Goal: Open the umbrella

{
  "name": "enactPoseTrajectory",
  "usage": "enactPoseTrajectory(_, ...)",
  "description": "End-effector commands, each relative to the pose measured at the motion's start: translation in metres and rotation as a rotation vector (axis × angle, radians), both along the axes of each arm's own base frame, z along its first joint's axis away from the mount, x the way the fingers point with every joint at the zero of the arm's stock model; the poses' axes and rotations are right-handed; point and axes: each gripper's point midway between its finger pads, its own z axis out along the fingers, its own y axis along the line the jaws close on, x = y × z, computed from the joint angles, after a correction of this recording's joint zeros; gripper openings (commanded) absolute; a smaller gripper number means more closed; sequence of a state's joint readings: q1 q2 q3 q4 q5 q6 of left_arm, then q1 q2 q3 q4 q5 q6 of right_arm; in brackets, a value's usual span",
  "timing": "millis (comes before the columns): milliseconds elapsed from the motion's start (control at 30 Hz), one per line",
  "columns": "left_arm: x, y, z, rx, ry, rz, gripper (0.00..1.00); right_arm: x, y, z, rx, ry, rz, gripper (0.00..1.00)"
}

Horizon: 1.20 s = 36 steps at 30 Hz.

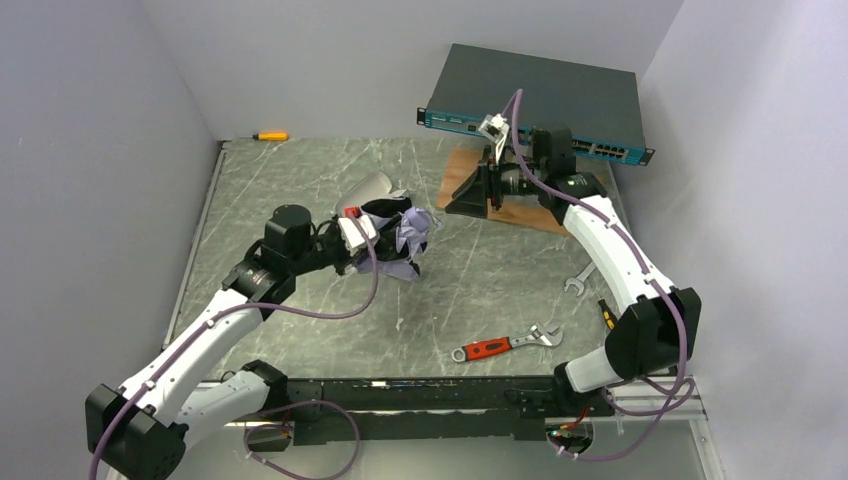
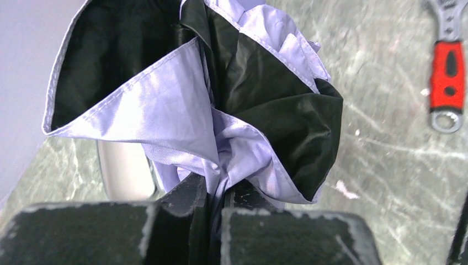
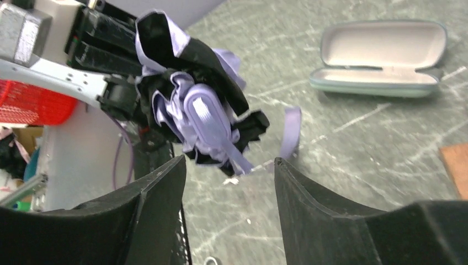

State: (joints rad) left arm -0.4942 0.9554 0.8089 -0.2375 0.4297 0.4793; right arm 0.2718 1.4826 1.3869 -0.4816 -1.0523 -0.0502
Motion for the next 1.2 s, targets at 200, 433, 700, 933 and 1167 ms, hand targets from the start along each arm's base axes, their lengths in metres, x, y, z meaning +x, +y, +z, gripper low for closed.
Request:
enactPoseTrajectory(200, -0.028, -0.04, 0.078, -0.269, -0.011, -0.213, 0.0, -0.024, 0.03, 0.053, 0.16, -0.129, 0.154, 0.55)
enactPoseTrajectory(433, -0.027, -0.041, 0.08, -0.285, -0.003, -0.208, 0.0, -0.055, 0.042, 0.046, 0.133, -0.173, 0.262, 0.49)
enactPoseTrajectory(700, -0.021, -0.041, 0.083, -0.309, 0.014, -0.19, 0.0, -0.061, 0.053, 0.036, 0.117, -0.136, 0.308, 0.51)
enactPoseTrajectory(933, -0.024, -0.038, 0.082, -0.29, 0.0, -0.199, 0.0, -0.058, 0.058, 0.034, 0.113, -0.144, 0.33, 0.14)
enactPoseTrajectory(1167, -0.021, -0.021, 0.061, -0.244, 0.035, -0.162, 0.33, -0.054, 0.053, 0.039, 0.061, -0.228, 0.305, 0.0)
